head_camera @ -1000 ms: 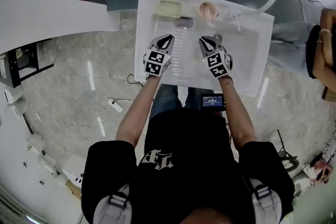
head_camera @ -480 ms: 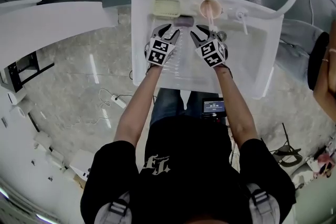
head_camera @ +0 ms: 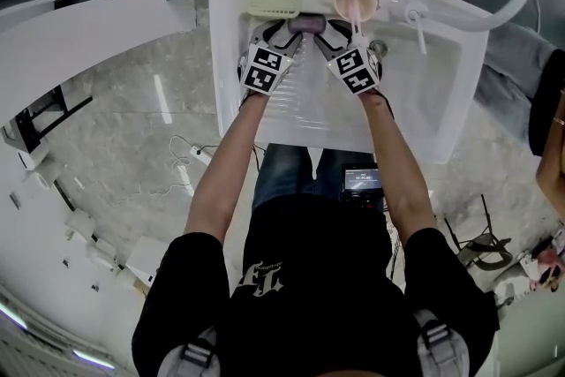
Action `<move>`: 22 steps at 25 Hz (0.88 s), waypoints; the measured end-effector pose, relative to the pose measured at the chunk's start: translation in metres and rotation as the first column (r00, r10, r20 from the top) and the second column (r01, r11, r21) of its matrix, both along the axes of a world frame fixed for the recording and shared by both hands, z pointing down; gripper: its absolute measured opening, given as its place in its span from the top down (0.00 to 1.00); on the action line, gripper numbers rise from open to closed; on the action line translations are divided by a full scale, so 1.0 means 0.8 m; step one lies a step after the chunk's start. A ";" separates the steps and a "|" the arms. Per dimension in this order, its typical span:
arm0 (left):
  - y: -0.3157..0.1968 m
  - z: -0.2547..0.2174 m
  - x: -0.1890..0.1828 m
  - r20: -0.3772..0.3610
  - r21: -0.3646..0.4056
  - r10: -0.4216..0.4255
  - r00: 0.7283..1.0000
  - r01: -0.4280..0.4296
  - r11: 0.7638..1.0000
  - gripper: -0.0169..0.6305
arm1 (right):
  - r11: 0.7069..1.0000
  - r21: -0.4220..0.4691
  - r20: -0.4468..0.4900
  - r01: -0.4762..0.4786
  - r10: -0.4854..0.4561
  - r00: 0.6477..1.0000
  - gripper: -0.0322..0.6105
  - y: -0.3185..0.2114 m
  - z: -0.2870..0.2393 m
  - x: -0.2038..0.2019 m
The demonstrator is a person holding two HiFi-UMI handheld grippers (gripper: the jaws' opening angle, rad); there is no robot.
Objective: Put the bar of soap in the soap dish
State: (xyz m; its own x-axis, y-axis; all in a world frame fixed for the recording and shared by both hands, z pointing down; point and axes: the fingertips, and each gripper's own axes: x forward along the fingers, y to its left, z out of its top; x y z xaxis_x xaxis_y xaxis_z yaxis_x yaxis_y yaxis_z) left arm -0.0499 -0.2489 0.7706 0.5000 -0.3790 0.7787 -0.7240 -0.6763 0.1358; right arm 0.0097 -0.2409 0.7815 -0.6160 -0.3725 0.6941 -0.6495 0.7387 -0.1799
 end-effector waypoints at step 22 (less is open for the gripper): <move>-0.002 0.016 0.008 -0.020 -0.031 0.058 0.998 -0.059 0.998 0.66 | 1.000 -0.002 0.071 -0.011 0.011 0.997 0.63 -0.013 0.002 -0.015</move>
